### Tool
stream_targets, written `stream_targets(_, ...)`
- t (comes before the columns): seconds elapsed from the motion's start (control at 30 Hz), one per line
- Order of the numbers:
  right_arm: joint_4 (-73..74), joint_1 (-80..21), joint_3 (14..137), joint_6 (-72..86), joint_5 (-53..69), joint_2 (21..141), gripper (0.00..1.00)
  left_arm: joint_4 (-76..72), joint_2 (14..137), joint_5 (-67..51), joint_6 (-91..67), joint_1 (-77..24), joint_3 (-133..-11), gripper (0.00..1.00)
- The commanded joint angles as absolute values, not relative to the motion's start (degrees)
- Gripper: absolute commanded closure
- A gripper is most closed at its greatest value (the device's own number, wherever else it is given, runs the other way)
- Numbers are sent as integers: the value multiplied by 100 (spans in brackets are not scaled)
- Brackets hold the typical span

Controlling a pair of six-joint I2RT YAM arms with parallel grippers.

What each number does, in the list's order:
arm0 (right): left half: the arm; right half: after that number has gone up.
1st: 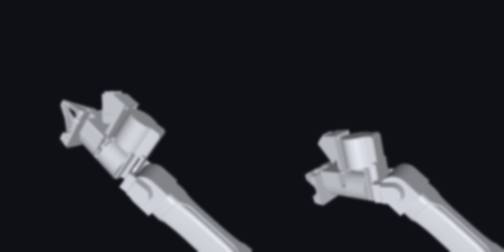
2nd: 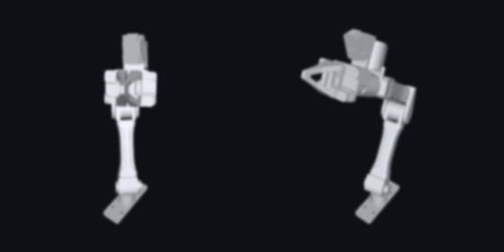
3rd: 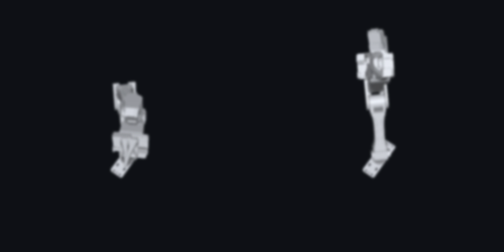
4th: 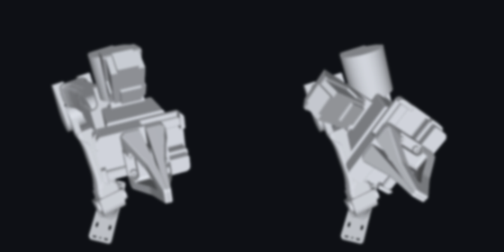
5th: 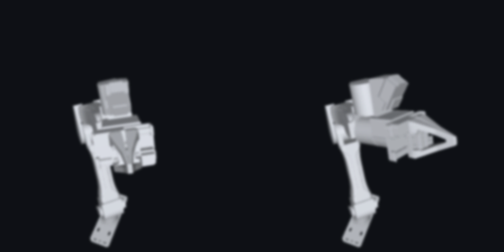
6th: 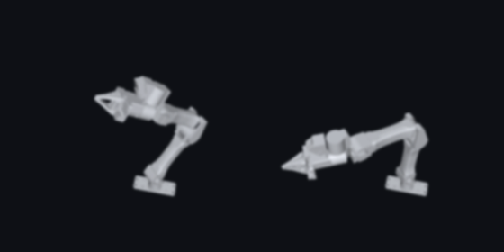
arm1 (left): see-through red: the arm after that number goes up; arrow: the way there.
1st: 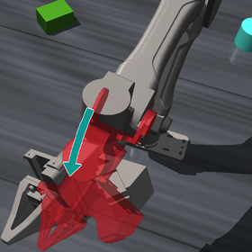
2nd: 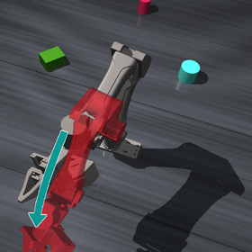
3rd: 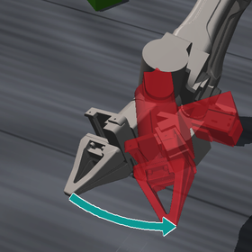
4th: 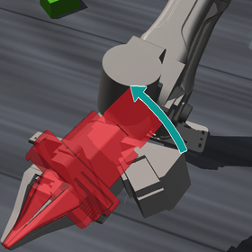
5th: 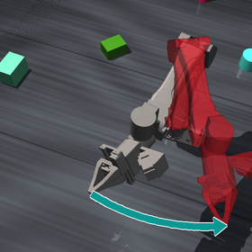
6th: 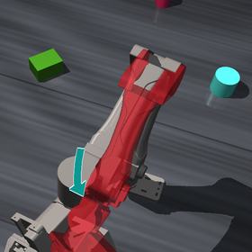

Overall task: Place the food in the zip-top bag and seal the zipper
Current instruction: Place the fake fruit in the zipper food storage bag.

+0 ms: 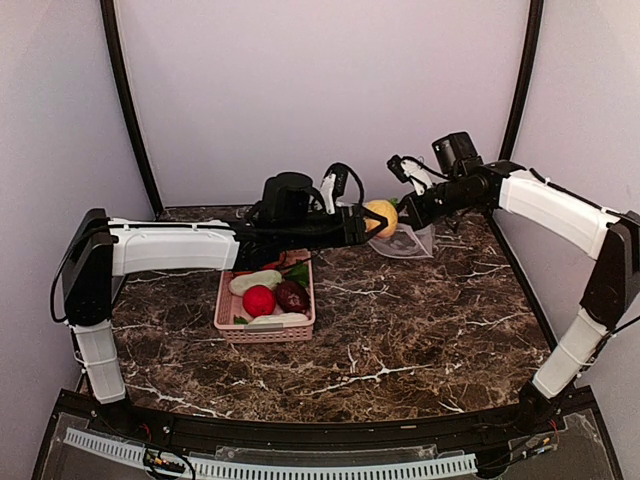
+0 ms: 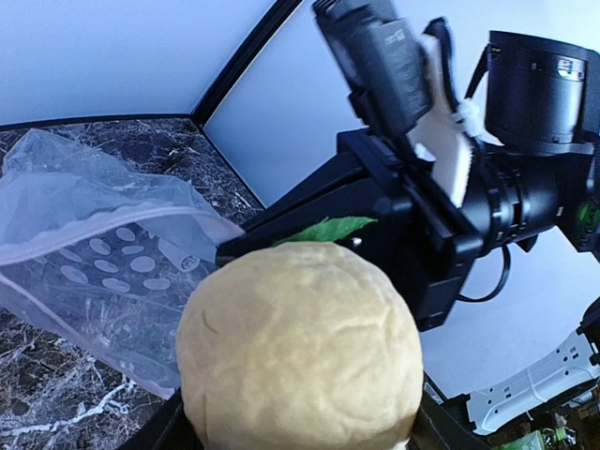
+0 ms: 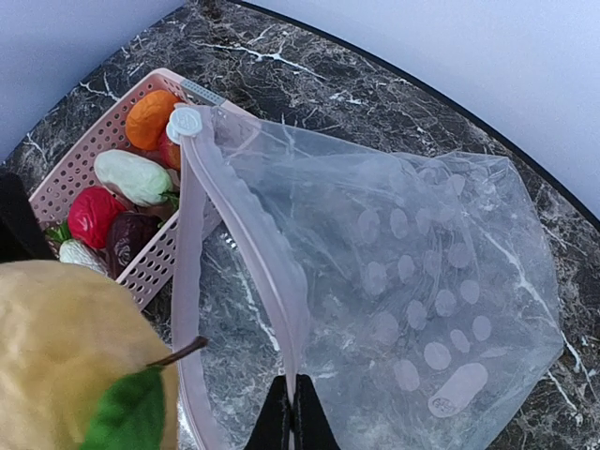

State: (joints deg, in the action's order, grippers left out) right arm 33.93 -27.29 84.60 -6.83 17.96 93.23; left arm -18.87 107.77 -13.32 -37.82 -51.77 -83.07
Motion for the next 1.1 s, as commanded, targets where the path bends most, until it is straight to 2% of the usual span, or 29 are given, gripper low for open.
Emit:
stream_targets(0.0,3590,-2751,8745,-304,1991,9326,100,-2201,10875,-1092,-4007,-5206,-8521,58)
stream_targets(0.2,3599,-2750,8797,-196,2150,9223,100,-1944,11094,-723,-4240,-5204,-8487,58)
stream_targets(0.6,3377,-2751,8619,-203,2139,8939,100,-1034,11558,-336,-4594,-5203,-9191,57)
stream_targets(0.67,3360,-2747,8606,-194,2182,8927,100,-939,11630,-326,-4605,-5200,-9348,50)
stream_targets(0.83,3350,-2751,8622,-169,2246,8928,100,-915,11747,-485,-4440,-5203,-9628,24)
stream_targets(0.9,3356,-2747,8631,-167,2221,8927,100,-863,11740,-518,-4299,-5199,-9749,19)
stream_targets(1.07,3336,-2719,8622,-172,2066,8906,100,-736,11678,-599,-4053,-5203,-9929,14)
